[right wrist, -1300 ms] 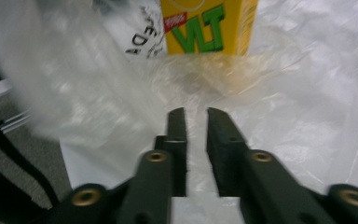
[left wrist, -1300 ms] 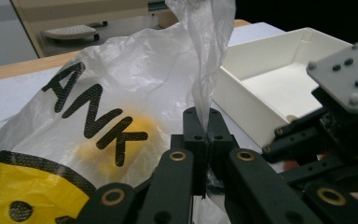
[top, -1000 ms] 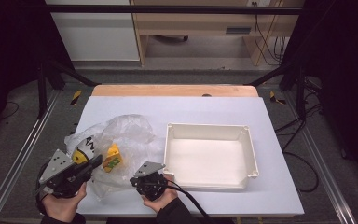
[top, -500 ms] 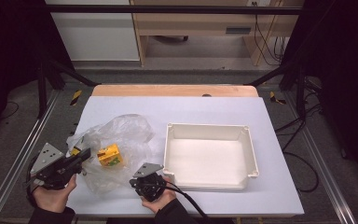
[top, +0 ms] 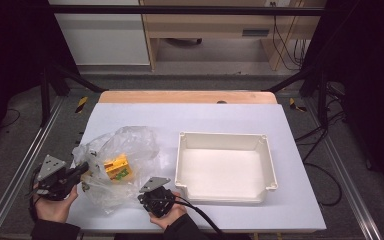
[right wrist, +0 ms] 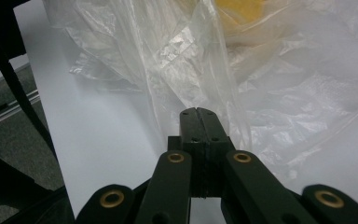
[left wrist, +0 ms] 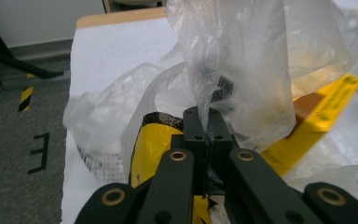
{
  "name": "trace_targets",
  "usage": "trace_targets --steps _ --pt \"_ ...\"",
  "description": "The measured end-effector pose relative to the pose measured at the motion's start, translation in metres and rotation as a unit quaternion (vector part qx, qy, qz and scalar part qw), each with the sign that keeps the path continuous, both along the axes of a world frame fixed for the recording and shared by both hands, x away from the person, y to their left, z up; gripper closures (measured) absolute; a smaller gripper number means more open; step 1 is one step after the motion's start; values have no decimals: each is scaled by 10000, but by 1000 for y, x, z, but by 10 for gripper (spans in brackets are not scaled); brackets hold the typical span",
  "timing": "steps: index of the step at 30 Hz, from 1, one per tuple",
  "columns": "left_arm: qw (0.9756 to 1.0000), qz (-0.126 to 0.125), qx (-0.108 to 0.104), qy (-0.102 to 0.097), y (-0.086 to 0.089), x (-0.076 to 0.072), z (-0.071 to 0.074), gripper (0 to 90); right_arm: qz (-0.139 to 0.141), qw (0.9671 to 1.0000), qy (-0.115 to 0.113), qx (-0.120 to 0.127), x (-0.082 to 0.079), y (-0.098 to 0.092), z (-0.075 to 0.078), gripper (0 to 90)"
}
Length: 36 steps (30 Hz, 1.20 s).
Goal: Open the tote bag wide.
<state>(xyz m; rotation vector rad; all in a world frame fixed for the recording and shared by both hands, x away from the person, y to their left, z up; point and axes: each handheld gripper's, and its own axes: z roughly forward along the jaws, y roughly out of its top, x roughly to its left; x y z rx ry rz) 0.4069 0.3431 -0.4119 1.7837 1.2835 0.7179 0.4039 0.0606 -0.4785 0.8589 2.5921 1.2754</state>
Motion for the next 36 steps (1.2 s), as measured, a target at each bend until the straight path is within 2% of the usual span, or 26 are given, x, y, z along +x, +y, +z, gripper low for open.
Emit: trace_targets --steps 3,7,10,14,16,18,23,26,29,31,34,36 --pt "9999 35 63 125 2 7 -8 898 -50 10000 20 -15 0 1 -1 900" --pt "9988 -15 157 455 4 15 -23 898 -74 9999 15 -105 1 1 -5 900" --pt "9979 -4 224 611 4 18 -30 898 -93 9999 51 -78 0 0 -8 900" --pt "9951 -16 444 883 2 22 -40 897 -87 9999 37 -69 0 -1 -7 900" --pt "9942 -53 494 955 1 24 -44 896 -53 10000 -49 16 -1 -3 -4 858" --pt "9935 -102 515 1010 0 25 -45 896 -69 9996 -171 212 -1 -5 1 822" --pt "9934 -169 503 1018 1 23 -45 894 -262 9963 -576 583 2 -7 16 639" --pt "9938 -205 401 1020 3 22 -45 887 -397 9945 -739 630 6 -4 19 584" --pt "9946 -227 310 965 4 19 -44 869 -412 9958 -693 439 11 3 14 621" --pt "9955 -261 229 882 5 16 -41 843 -374 9974 -554 266 13 8 8 692" --pt "9974 -248 33 682 9 10 -34 782 -252 9991 -333 64 13 11 1 856" --pt "9982 -218 -69 551 13 4 -29 712 -196 9995 -259 14 13 11 -1 894"
